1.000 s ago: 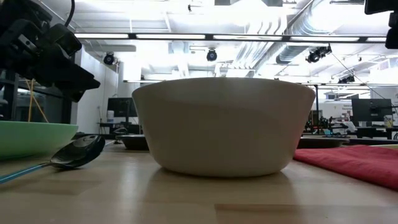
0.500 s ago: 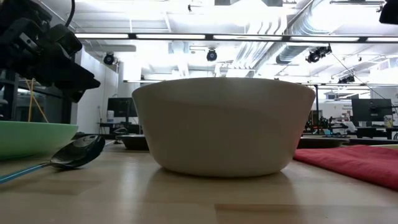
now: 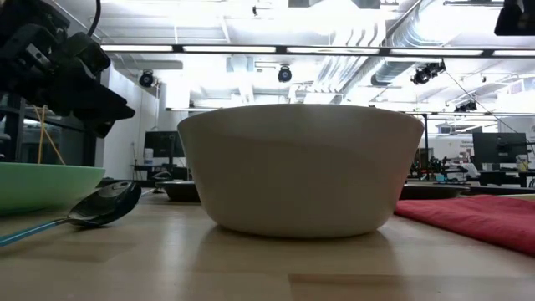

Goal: Set up tray
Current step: Put the orange mug on the brown tray

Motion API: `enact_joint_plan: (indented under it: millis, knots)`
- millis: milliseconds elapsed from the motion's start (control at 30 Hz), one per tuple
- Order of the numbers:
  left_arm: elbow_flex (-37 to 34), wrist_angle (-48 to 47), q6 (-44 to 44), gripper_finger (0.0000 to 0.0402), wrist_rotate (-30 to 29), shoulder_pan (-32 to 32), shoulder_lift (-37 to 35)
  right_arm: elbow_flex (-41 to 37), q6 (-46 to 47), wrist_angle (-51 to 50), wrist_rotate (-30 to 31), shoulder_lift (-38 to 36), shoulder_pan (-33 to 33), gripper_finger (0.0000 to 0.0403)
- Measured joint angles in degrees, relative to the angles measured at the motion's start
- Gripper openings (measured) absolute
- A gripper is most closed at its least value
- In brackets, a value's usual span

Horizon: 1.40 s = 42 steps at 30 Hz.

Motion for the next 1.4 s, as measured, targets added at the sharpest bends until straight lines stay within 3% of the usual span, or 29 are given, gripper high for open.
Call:
enact_joint_plan:
  millis: [800, 1100, 1400]
  knots:
    - [0.0, 0.0, 0.0, 0.0145, 0.0, 0.0, 0.0, 0.0, 25.1, 4.2, 15.9, 10.6, 36.1, 0.0099]
    - [0.0, 0.0, 0.0, 0.0145, 0.0, 0.0, 0.0, 0.0, 29.4, 5.1, 21.0, 13.8, 44.3, 0.0099]
    - [0.0, 0.0, 0.0, 0.0145, 0.0, 0.0, 0.0, 0.0, 31.9, 5.1, 24.2, 16.1, 48.3, 0.0099]
